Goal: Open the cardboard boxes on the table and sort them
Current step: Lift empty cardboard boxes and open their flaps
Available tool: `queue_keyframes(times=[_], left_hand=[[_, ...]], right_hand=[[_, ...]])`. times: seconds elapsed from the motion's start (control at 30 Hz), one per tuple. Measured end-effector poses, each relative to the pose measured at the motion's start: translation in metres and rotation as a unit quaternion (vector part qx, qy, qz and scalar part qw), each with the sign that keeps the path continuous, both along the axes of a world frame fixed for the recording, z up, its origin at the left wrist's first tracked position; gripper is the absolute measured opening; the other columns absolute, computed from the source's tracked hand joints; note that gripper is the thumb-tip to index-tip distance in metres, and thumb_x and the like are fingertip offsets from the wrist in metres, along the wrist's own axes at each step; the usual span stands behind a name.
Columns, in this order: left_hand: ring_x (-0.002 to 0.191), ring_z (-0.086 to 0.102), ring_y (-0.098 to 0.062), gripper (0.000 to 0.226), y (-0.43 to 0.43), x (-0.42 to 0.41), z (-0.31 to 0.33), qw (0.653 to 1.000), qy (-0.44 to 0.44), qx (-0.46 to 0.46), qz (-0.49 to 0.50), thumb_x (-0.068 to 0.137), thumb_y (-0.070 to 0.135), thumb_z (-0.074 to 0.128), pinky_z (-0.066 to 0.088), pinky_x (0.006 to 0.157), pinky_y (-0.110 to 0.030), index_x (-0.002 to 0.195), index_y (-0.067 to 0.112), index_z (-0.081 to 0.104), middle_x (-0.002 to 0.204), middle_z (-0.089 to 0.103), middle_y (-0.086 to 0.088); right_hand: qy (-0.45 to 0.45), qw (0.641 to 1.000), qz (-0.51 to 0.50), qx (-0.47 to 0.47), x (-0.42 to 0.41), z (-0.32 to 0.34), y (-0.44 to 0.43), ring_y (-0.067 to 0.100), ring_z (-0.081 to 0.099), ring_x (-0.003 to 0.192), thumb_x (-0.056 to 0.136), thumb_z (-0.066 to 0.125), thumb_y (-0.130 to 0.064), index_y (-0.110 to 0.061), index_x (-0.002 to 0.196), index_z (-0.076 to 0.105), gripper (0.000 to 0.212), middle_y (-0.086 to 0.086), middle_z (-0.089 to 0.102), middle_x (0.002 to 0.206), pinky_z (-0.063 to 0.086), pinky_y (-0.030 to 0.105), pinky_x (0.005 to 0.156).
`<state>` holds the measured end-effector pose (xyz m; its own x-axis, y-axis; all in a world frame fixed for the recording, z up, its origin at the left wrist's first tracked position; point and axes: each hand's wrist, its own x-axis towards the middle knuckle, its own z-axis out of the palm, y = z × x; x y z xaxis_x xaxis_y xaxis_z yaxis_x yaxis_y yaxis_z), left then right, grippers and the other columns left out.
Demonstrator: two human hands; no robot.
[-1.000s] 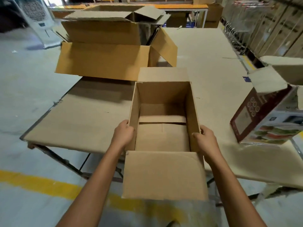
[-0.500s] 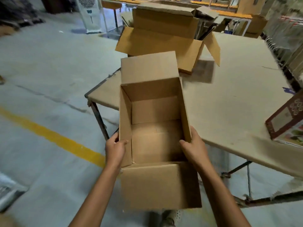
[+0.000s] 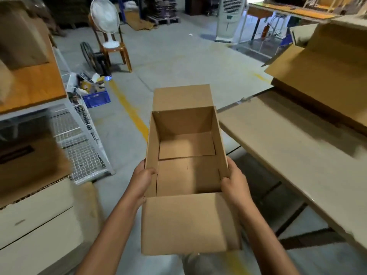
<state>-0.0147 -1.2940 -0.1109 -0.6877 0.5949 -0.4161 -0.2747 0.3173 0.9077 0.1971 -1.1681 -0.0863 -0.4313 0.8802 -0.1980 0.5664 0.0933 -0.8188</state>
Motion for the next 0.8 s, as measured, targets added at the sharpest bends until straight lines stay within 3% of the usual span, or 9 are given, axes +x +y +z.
queue_keyframes(times=[0.17, 0.2, 0.27, 0.33, 0.43, 0.53, 0.6, 0.7, 0.8], left_hand=[[0.077, 0.062, -0.018, 0.028, 0.03, -0.066, -0.011, 0.997, -0.018, -0.017, 0.067, 0.095, -0.002, 0.047, 0.053, 0.058, -0.02, 0.087, 0.021, 0.061, 0.088, 0.067, -0.008], [0.075, 0.058, -0.015, 0.029, 0.038, -0.081, -0.012, 0.996, -0.025, -0.018, 0.083, 0.096, 0.0, 0.048, 0.054, 0.063, -0.02, 0.083, 0.024, 0.057, 0.084, 0.064, -0.004], [0.086, 0.063, -0.02, 0.025, 0.054, -0.113, -0.012, 0.994, -0.049, -0.031, 0.091, 0.095, 0.005, 0.054, 0.055, 0.091, -0.037, 0.084, 0.027, 0.058, 0.088, 0.067, -0.001], [0.101, 0.067, -0.029, 0.019, 0.07, -0.143, -0.009, 0.995, -0.05, -0.041, 0.079, 0.092, 0.007, 0.058, 0.049, 0.101, -0.05, 0.093, 0.024, 0.067, 0.099, 0.074, -0.006], [0.1, 0.069, -0.033, 0.024, 0.099, -0.186, -0.002, 0.993, -0.048, -0.042, 0.095, 0.09, 0.004, 0.058, 0.053, 0.096, -0.051, 0.106, 0.018, 0.07, 0.102, 0.075, -0.01], [0.092, 0.07, -0.028, 0.031, 0.125, -0.224, 0.001, 0.992, -0.037, -0.044, 0.111, 0.091, 0.001, 0.056, 0.058, 0.082, -0.04, 0.118, 0.011, 0.068, 0.098, 0.075, -0.007], [0.095, 0.07, -0.029, 0.031, 0.139, -0.25, -0.001, 0.993, -0.037, -0.044, 0.106, 0.091, 0.001, 0.055, 0.058, 0.08, -0.039, 0.117, 0.013, 0.067, 0.102, 0.075, -0.008], [0.1, 0.07, -0.031, 0.032, 0.164, -0.296, -0.005, 0.993, -0.042, -0.035, 0.101, 0.09, 0.002, 0.055, 0.057, 0.09, -0.047, 0.114, 0.018, 0.069, 0.105, 0.076, -0.009], [0.092, 0.07, -0.027, 0.032, 0.195, -0.353, -0.016, 0.992, -0.054, -0.005, 0.11, 0.088, 0.002, 0.058, 0.059, 0.08, -0.038, 0.111, 0.02, 0.071, 0.102, 0.076, -0.008]], right_hand=[[-0.015, 0.999, 0.044, -0.027, -0.084, -0.023, 0.054, 0.024, 0.066, 0.103, 0.084, 0.049, -0.012, -0.041, 0.125, 0.053, 0.05, -0.005, 0.071, 0.111, 0.056, 0.051, 0.088], [-0.02, 0.998, 0.051, -0.031, -0.101, -0.028, 0.067, 0.026, 0.067, 0.102, 0.082, 0.047, -0.011, -0.04, 0.123, 0.054, 0.051, -0.002, 0.071, 0.109, 0.056, 0.051, 0.087], [-0.028, 0.997, 0.06, -0.041, -0.135, -0.033, 0.092, 0.026, 0.066, 0.1, 0.079, 0.045, -0.01, -0.034, 0.125, 0.054, 0.053, 0.0, 0.071, 0.108, 0.056, 0.05, 0.087], [-0.031, 0.996, 0.068, -0.047, -0.165, -0.034, 0.116, 0.025, 0.065, 0.1, 0.079, 0.044, -0.006, -0.028, 0.122, 0.057, 0.05, 0.0, 0.071, 0.107, 0.055, 0.048, 0.088], [-0.034, 0.994, 0.083, -0.062, -0.209, -0.037, 0.15, 0.027, 0.064, 0.101, 0.083, 0.045, -0.001, -0.024, 0.116, 0.059, 0.043, 0.003, 0.07, 0.108, 0.054, 0.05, 0.089], [-0.03, 0.994, 0.088, -0.065, -0.251, -0.038, 0.179, 0.026, 0.065, 0.098, 0.083, 0.043, 0.003, -0.022, 0.114, 0.06, 0.043, 0.003, 0.07, 0.107, 0.055, 0.049, 0.087], [-0.029, 0.994, 0.086, -0.053, -0.277, -0.037, 0.195, 0.028, 0.064, 0.1, 0.083, 0.045, 0.002, -0.022, 0.116, 0.06, 0.043, 0.004, 0.07, 0.109, 0.055, 0.048, 0.087], [-0.031, 0.995, 0.079, -0.043, -0.324, -0.039, 0.219, 0.027, 0.064, 0.1, 0.082, 0.044, 0.001, -0.023, 0.119, 0.061, 0.047, 0.004, 0.071, 0.11, 0.055, 0.047, 0.088], [-0.008, 0.999, 0.04, -0.02, -0.378, -0.044, 0.243, 0.022, 0.066, 0.097, 0.081, 0.045, 0.003, -0.022, 0.121, 0.065, 0.051, 0.0, 0.073, 0.105, 0.056, 0.042, 0.085]])
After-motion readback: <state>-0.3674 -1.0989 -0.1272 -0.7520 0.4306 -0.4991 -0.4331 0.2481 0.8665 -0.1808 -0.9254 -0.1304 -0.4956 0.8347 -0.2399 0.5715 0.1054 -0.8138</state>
